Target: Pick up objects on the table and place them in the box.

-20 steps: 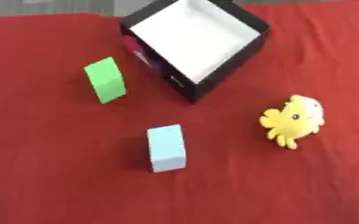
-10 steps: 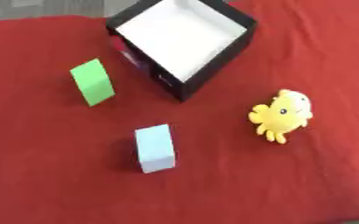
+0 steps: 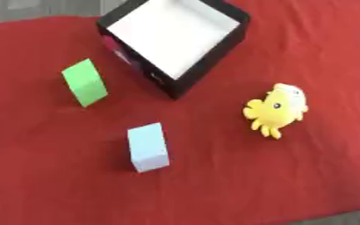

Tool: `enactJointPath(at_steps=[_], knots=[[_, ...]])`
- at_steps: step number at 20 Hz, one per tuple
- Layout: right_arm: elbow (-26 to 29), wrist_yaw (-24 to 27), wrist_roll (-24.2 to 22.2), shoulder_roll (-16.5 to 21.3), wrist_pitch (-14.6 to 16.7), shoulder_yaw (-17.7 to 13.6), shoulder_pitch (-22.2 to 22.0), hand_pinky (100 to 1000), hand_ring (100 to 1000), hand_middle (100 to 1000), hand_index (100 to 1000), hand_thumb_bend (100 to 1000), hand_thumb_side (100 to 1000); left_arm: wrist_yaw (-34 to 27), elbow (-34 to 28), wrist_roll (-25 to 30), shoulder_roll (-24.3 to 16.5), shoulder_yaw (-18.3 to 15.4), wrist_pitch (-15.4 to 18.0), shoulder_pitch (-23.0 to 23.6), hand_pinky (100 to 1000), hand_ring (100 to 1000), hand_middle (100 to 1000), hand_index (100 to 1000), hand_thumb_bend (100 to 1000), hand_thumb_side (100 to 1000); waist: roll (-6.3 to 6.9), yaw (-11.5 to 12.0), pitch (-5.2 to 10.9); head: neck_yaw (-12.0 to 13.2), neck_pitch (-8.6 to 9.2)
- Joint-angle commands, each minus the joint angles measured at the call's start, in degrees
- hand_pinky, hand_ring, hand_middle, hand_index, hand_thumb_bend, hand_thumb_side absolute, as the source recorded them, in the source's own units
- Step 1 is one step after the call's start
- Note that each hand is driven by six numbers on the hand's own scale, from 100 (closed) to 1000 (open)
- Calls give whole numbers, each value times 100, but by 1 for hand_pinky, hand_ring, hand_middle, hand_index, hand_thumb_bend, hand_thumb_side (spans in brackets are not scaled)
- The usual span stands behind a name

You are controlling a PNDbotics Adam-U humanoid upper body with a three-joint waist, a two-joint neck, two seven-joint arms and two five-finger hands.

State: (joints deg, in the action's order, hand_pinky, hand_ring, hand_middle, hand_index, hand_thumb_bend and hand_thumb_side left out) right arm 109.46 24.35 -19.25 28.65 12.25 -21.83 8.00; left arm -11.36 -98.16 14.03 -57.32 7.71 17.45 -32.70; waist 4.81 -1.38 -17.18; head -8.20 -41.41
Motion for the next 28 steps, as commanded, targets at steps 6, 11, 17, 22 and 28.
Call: enactJointPath(at_steps=[6, 11, 17, 22, 28], knots=[[52, -94, -43, 254, 46, 8, 8, 861, 767, 773, 926, 100, 508, 1186, 532, 967, -842, 993, 122, -476, 843, 828, 831, 893, 100, 711, 125, -35, 191, 15, -17], [43, -105, -46, 265, 56, 11, -16, 862, 766, 773, 927, 100, 508, 1692, 937, 1535, -574, 1177, 213, -1008, 849, 833, 836, 899, 121, 702, 135, -24, 215, 74, -26], [31, -101, -54, 258, 66, 15, -52, 862, 766, 773, 927, 100, 509, 1917, 1506, 1823, -109, 1323, 374, -1608, 851, 836, 838, 900, 112, 701, 113, -11, 253, 591, -180], [21, -113, -65, 247, 98, 18, -93, 862, 766, 773, 927, 100, 510, 2059, 1890, 1930, 168, 1412, 461, -1933, 851, 836, 839, 900, 124, 702, 91, 8, 271, 819, -147], [15, -128, -67, 240, 120, 19, -111, 862, 766, 773, 928, 100, 511, 2181, 2114, 2004, 339, 1450, 522, -2087, 851, 837, 839, 898, 134, 693, 83, 7, 271, 810, -78]])
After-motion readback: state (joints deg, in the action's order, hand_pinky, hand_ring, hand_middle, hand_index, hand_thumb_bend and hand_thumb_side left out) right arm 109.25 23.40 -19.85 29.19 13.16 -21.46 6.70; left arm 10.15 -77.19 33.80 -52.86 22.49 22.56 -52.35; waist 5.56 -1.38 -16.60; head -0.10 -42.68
